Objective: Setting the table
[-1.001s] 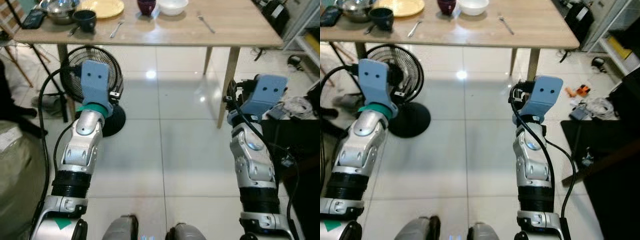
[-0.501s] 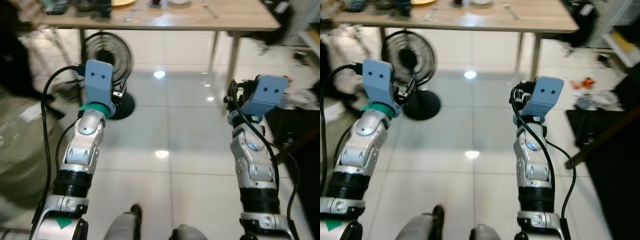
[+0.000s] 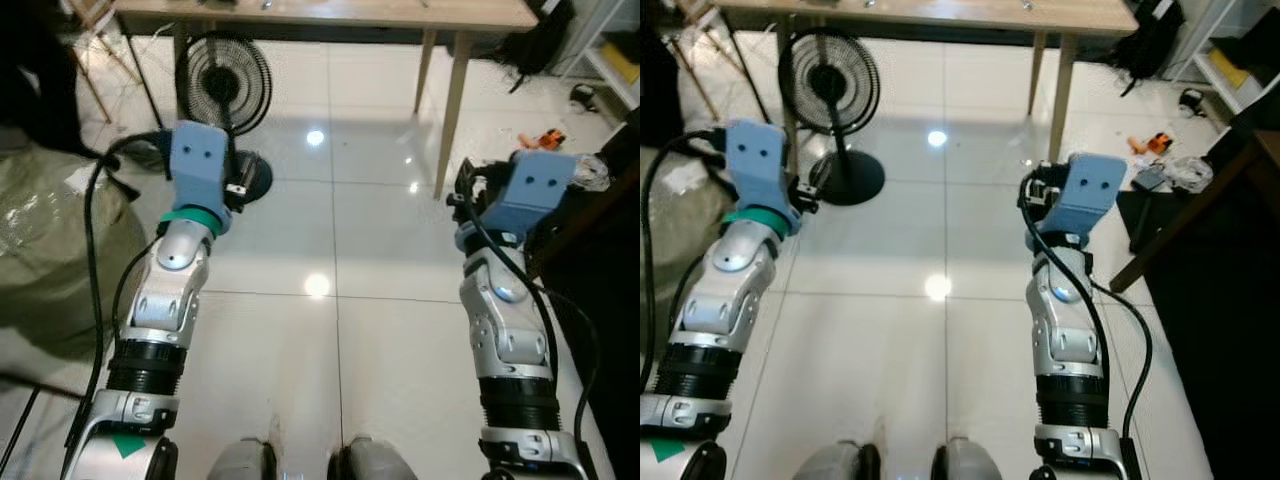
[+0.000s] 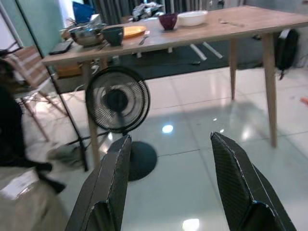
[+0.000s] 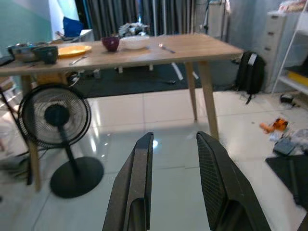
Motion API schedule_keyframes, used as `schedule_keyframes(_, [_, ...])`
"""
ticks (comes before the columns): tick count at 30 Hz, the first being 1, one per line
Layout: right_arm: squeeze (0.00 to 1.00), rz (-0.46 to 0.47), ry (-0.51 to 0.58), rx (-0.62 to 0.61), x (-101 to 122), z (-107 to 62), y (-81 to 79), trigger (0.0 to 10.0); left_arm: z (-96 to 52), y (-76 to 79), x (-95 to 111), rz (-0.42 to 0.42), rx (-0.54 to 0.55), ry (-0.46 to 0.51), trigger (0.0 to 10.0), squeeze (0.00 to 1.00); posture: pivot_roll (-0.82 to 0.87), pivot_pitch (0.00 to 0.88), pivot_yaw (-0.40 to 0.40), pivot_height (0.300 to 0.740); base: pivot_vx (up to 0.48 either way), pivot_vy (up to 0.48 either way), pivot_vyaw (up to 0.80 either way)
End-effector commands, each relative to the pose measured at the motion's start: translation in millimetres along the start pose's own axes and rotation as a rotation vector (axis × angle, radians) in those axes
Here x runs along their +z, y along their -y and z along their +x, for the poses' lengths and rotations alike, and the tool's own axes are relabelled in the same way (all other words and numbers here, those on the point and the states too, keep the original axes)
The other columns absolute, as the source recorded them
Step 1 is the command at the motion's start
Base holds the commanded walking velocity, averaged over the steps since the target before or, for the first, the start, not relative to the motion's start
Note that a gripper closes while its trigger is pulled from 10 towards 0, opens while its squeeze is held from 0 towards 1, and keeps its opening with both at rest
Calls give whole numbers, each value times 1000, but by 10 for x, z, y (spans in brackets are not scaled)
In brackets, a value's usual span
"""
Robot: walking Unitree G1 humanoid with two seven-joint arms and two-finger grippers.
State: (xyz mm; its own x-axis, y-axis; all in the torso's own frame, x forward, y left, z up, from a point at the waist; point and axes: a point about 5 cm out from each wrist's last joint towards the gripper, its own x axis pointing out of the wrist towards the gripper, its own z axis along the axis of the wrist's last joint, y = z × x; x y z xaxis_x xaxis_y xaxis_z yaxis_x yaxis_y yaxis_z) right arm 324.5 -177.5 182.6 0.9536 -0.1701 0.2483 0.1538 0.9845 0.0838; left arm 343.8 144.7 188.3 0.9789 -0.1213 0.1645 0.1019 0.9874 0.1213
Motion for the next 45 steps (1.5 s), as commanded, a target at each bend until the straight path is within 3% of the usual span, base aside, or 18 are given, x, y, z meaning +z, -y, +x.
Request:
schedule_keyframes(1, [0, -11, -4, -21, -13, -12, 61, 10000, -9, 45, -15, 5, -15, -5, 10000, 0, -11, 0, 60, 740, -424, 0, 0])
schedule_keyframes(34, [0, -11, -8, -25, -16, -30, 70, 10000, -11, 94, -14, -9, -30, -6, 10000, 0, -19, 0, 60, 740, -416, 0, 0])
schedule_keyframes(45, [0, -3, -24, -20, -29, -28, 69, 10000, 6, 137, 0, -138, -48, -31, 10000, 0, -22, 0, 62, 740, 0, 0, -682])
